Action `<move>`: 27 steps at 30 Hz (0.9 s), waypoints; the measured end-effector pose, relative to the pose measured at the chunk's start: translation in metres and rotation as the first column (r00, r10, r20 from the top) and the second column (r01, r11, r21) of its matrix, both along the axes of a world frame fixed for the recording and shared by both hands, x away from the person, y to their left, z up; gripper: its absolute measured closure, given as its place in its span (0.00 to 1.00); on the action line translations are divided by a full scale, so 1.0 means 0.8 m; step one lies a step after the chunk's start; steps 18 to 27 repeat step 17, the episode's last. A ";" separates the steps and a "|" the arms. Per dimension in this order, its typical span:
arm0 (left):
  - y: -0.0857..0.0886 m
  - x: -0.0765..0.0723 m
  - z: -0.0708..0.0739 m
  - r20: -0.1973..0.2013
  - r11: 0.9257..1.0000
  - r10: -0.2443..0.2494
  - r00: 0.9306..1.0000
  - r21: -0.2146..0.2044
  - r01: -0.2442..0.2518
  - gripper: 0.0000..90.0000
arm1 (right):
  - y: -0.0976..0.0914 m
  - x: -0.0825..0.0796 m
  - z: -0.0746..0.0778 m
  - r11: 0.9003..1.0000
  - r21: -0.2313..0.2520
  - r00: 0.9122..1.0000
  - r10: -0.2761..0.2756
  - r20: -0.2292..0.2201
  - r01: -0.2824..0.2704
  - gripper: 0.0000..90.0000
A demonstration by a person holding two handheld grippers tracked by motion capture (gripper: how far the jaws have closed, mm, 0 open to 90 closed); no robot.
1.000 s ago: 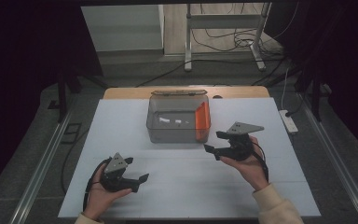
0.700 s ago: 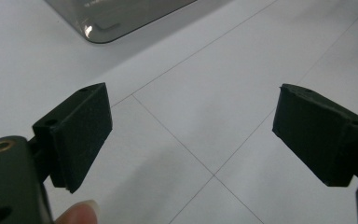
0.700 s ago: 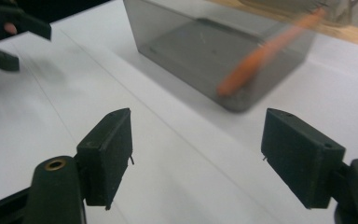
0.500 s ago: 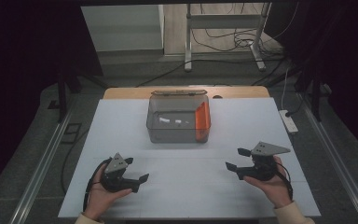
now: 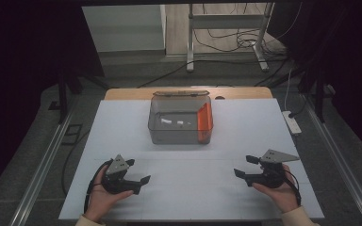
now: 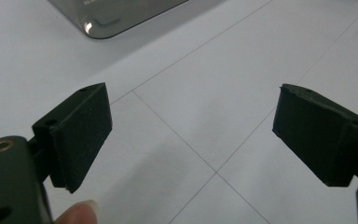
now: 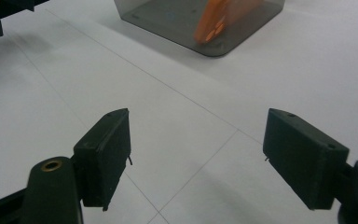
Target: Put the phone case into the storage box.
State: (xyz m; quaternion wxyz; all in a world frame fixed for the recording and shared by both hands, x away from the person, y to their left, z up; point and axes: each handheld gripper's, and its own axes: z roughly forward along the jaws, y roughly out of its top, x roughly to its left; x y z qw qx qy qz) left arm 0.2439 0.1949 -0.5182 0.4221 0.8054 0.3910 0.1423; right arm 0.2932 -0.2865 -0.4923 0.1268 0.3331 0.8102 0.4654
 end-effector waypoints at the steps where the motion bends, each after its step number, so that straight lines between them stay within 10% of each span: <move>1: 0.000 0.000 0.000 0.000 1.000 0.000 1.000 0.000 0.000 0.13 | 0.000 0.000 0.000 1.000 0.000 1.000 0.001 -0.001 -0.001 0.26; 27: 0.002 0.001 0.001 -0.003 1.000 -0.001 1.000 -0.014 0.001 0.13 | -0.001 0.000 -0.005 1.000 -0.016 1.000 -0.004 0.001 0.004 0.26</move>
